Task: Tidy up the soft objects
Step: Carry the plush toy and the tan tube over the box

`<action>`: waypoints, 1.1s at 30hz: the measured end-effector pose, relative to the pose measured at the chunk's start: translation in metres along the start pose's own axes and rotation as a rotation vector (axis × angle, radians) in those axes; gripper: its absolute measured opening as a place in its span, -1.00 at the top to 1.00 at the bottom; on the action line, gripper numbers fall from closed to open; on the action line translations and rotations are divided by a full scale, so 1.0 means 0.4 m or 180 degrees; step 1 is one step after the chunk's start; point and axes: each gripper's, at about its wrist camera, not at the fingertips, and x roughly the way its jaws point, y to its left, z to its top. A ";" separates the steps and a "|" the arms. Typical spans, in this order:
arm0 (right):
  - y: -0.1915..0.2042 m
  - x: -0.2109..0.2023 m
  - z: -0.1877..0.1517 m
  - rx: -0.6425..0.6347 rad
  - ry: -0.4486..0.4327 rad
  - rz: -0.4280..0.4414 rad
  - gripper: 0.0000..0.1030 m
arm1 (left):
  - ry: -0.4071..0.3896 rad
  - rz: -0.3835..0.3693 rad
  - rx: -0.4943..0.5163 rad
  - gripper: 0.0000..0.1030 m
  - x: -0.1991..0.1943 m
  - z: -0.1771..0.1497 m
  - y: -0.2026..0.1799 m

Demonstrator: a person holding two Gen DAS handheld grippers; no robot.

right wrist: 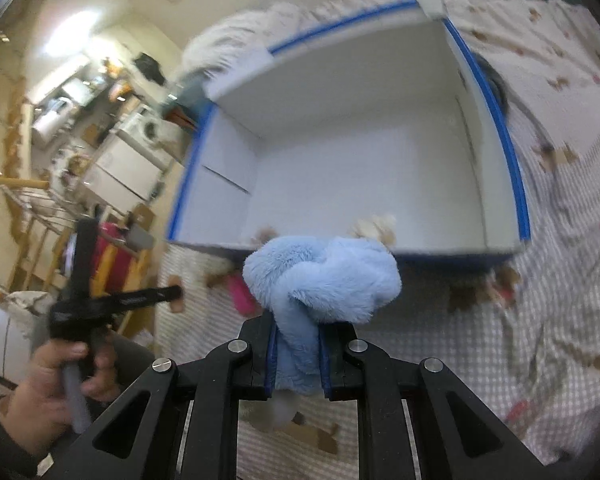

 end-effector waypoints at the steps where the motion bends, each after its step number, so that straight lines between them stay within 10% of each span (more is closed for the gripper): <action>1: 0.009 -0.015 0.009 -0.0031 -0.0077 0.0053 0.65 | -0.0054 -0.0006 0.0001 0.90 -0.019 0.001 0.000; 13: 0.014 -0.109 0.136 -0.0060 -0.0584 0.0113 0.65 | -0.0848 0.0014 0.0493 0.90 -0.218 0.078 -0.091; 33: -0.080 0.063 0.234 0.0166 -0.0432 -0.0127 0.65 | -0.0852 -0.0079 0.0993 0.90 -0.108 0.214 -0.304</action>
